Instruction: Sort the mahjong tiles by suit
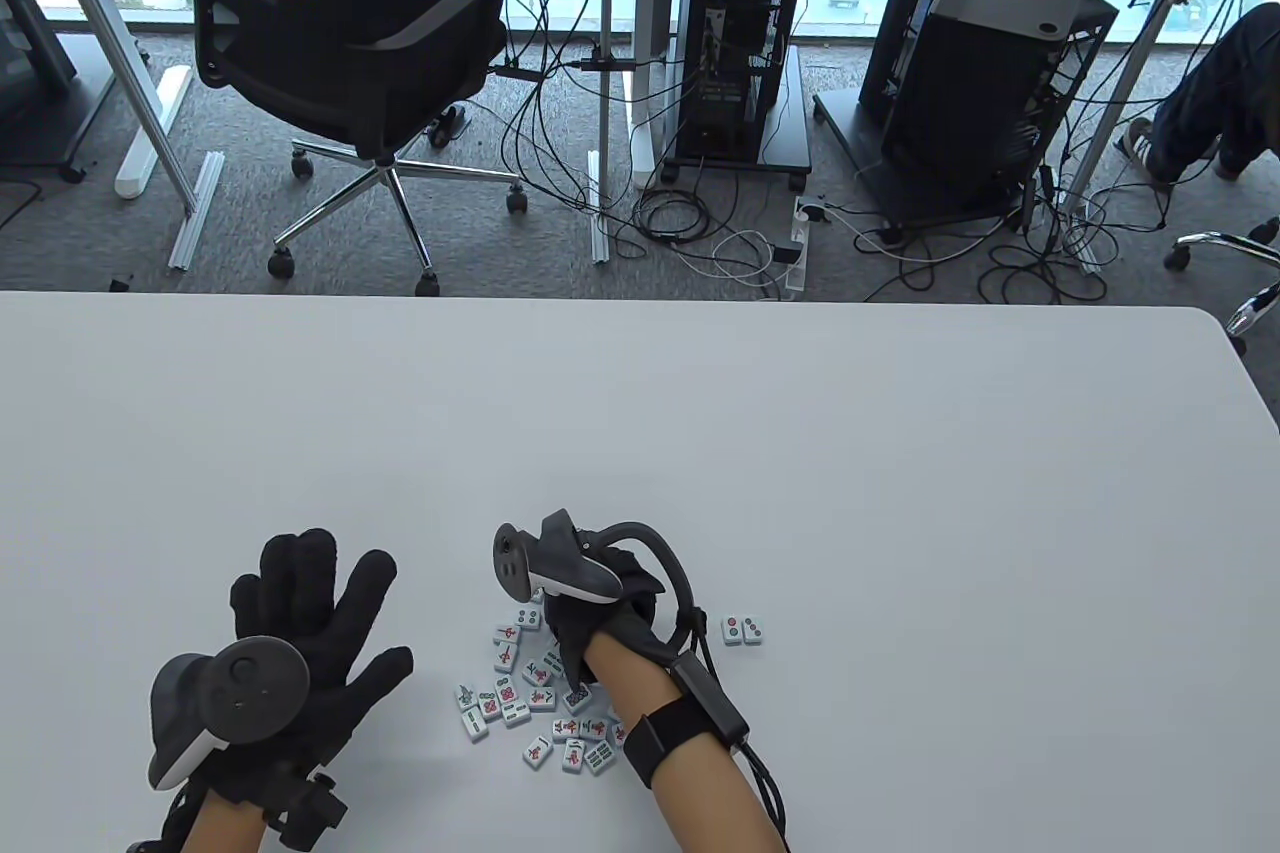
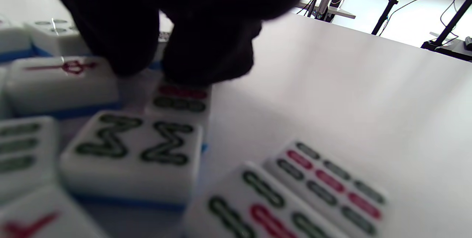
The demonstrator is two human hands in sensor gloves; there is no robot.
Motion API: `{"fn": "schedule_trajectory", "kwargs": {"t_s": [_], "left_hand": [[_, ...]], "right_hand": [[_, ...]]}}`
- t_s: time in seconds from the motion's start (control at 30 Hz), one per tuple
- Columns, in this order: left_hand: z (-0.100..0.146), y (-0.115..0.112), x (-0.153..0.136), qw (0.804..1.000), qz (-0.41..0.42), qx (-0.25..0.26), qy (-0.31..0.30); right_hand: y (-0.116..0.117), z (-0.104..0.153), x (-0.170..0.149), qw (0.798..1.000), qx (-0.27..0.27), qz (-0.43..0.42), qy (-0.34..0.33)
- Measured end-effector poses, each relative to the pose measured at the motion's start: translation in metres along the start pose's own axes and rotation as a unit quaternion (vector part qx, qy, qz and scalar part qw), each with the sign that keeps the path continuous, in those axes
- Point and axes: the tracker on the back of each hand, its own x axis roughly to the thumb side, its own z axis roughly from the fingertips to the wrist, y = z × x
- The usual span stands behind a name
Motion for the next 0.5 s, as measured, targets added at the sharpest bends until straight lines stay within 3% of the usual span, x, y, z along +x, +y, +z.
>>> {"fn": "schedule_trajectory", "kwargs": {"t_s": [0.17,0.23,0.3,0.5], "left_hand": [[0.000,0.000,0.000,1.000,-0.002,-0.002,0.001],[0.000,0.000,0.000,1.000,-0.002,-0.003,-0.001],[0.000,-0.001,0.001,1.000,-0.003,-0.005,-0.004],[-0.001,-0.004,0.003,1.000,-0.009,-0.013,-0.008]], "right_hand": [[-0.001,0.001,-0.003,1.000,-0.001,-0.001,-0.018],[-0.005,0.007,-0.011,0.999,-0.037,-0.005,-0.029],[-0.013,0.015,-0.026,0.997,-0.075,-0.004,-0.037],[-0.023,0.046,-0.086,0.998,-0.054,-0.008,-0.010]]}}
